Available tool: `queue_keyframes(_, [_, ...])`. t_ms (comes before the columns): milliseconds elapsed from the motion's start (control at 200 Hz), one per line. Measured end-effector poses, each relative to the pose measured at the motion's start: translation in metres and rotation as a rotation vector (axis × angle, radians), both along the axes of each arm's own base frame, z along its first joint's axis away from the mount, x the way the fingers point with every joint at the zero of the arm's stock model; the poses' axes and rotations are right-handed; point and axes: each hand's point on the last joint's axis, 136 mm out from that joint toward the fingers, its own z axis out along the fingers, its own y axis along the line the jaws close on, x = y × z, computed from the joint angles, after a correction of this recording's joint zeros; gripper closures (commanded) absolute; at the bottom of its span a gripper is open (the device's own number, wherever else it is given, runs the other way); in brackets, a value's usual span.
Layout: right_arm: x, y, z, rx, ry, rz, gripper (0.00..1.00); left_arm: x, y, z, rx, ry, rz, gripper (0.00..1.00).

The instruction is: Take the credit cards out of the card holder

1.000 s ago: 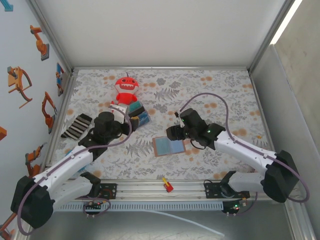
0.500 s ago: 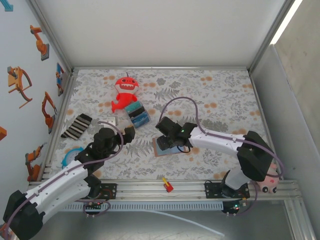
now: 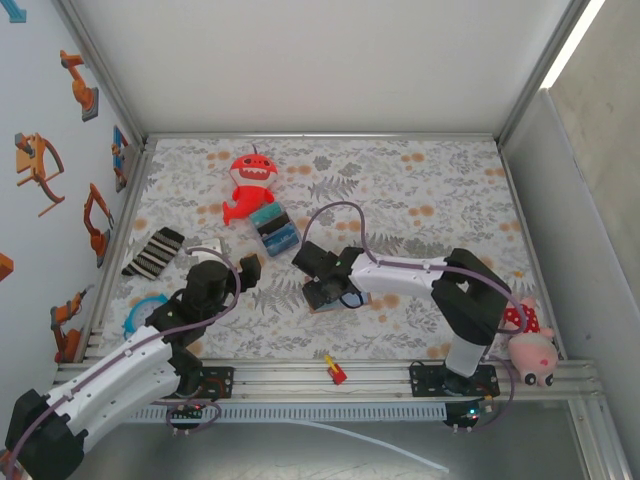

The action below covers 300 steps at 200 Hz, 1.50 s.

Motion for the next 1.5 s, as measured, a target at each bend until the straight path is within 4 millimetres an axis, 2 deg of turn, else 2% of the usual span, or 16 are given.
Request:
queue_keyframes(200, [-0.004,0.001,-0.008,-0.011,0.023,0.005,0.41,0.000,0.000,-0.006,0.008,0.020,0.004,0.03])
queue_keyframes(716, [-0.006,-0.001,-0.017,0.002,0.026,-0.010,0.43,-0.001,0.001,-0.009,0.015,0.032,0.005,0.03])
queue_keyframes(846, [-0.005,0.000,-0.017,0.012,0.018,-0.020,0.51,-0.002,0.001,-0.009,0.016,0.033,0.004,0.03])
queue_keyframes(1152, [-0.003,0.003,-0.015,0.048,-0.003,-0.025,0.62,-0.005,0.004,-0.006,0.015,0.031,0.004,0.03])
queue_keyframes(1502, [-0.003,0.001,-0.009,0.061,-0.019,-0.027,0.70,-0.006,0.000,0.008,0.003,0.004,-0.017,0.03])
